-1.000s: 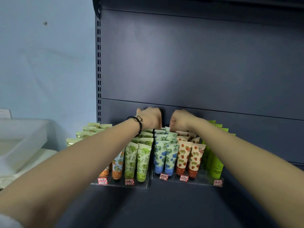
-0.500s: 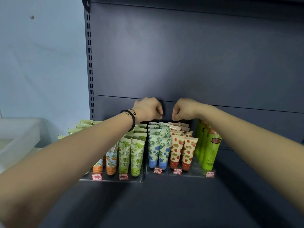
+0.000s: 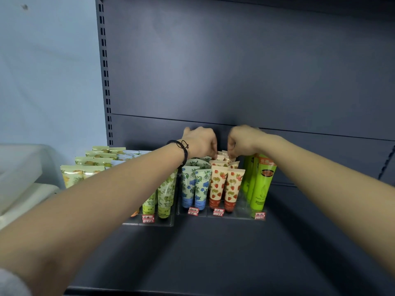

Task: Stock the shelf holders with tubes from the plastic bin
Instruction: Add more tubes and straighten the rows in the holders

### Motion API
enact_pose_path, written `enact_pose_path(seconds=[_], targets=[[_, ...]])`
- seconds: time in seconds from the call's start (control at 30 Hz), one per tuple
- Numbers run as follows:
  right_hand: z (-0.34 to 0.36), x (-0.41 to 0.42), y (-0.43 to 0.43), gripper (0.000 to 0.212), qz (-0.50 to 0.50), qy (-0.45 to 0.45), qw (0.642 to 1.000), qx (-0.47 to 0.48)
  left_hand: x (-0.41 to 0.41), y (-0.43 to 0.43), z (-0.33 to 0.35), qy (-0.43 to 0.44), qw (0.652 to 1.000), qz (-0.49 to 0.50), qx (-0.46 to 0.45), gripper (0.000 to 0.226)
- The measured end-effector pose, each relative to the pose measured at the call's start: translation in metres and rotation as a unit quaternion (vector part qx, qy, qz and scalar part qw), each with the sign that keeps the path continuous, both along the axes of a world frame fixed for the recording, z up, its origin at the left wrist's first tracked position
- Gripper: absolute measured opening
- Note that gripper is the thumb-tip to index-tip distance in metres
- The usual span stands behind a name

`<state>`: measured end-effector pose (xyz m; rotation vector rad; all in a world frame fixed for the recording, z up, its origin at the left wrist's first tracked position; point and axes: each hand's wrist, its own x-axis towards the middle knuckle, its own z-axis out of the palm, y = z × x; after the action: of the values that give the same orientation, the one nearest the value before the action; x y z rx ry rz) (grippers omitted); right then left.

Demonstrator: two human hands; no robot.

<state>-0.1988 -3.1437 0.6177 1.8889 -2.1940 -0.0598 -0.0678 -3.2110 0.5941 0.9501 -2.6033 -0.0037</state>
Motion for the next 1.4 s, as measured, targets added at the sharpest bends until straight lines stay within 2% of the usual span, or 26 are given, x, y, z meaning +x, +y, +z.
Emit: enact_pose_path(seconds=[0.2,0.5,0.7,0.97,1.27,1.4], targets=[[-0.001,-0.002,0.002,0.006,0.008,0.023,1.0,-0.002,0.0,0.001,-0.001,0.009,1.0,0.016,-0.007,0.014],[0.002,-0.004,0.008,0.006,0.018,-0.029,0.999,0.008,-0.001,0.003,-0.002,0.004,1.0,0.031,-0.002,0.016],[0.013,-0.006,0.022,0.008,0.077,-0.075,0.994,0.018,0.002,0.003,-0.003,-0.001,0.999,0.035,0.006,0.022],[0.004,-0.006,0.027,0.007,0.078,-0.016,0.996,0.031,0.009,0.007,0.0,0.055,0.998,0.006,0.005,0.021],[0.007,-0.002,0.029,0.018,0.082,-0.025,0.995,0.05,0.017,0.018,0.001,0.038,0.999,-0.03,-0.012,0.023],[0.008,-0.001,0.029,0.009,0.089,-0.029,0.995,0.03,0.017,0.022,0.0,0.033,0.998,-0.041,-0.025,0.02]])
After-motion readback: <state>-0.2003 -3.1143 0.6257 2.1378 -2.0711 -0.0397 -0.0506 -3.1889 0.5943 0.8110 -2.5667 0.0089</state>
